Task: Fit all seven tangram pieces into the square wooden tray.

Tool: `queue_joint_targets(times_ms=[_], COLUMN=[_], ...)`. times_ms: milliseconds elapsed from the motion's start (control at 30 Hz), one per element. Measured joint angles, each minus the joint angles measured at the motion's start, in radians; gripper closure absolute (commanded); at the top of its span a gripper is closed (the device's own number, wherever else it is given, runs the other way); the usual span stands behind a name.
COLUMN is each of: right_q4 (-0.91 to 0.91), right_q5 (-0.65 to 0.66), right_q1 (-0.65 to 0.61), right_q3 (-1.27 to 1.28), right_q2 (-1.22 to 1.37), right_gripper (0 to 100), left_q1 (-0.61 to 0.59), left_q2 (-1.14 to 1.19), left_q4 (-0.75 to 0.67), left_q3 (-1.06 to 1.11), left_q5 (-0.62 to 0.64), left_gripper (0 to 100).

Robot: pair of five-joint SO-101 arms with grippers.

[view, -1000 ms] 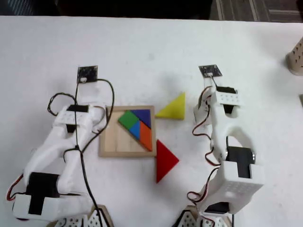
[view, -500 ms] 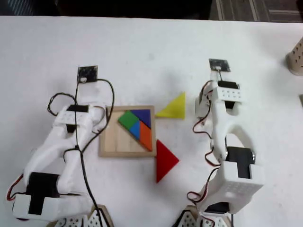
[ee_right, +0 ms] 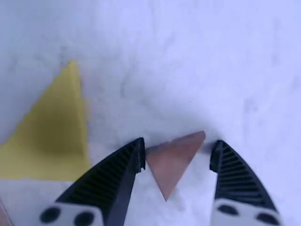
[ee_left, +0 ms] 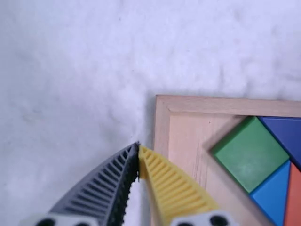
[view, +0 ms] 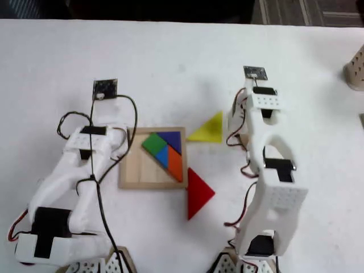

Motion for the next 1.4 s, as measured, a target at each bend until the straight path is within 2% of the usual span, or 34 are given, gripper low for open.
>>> queue_joint_targets(times_ms=[200, 367, 500, 800, 1100, 1300, 1400], right_q4=[0.095, 0.120, 0.120, 0.123, 0.199, 0.233, 0.233], right_q5=[-0.002, -0.002, -0.002, -0.002, 0.000, 0.000, 0.000], right_q1=[-0.003, 0.008, 0.025, 0.029, 0.020, -0.014, -0.052], right_q3=[-0.127, -0.146, -0.149, -0.149, -0.144, -0.144, -0.144], right_q2=[0.098, 0.103, 0.103, 0.103, 0.025, 0.008, -0.012], right_gripper=[78.4, 89.9, 93.6, 94.3, 94.3, 94.0, 93.9], left_q1=[0.000, -0.017, -0.018, -0.018, -0.018, -0.023, -0.068], left_q2=[0.000, 0.000, 0.000, 0.000, 0.000, 0.000, 0.000], left_q4=[0.000, 0.000, 0.000, 0.000, 0.000, 0.000, -0.009], left_q3=[0.000, 0.000, 0.000, 0.000, 0.000, 0.000, 0.000], left_q5=[0.000, 0.000, 0.000, 0.000, 0.000, 0.000, -0.002], left_gripper=[98, 98, 98, 98, 98, 98, 98])
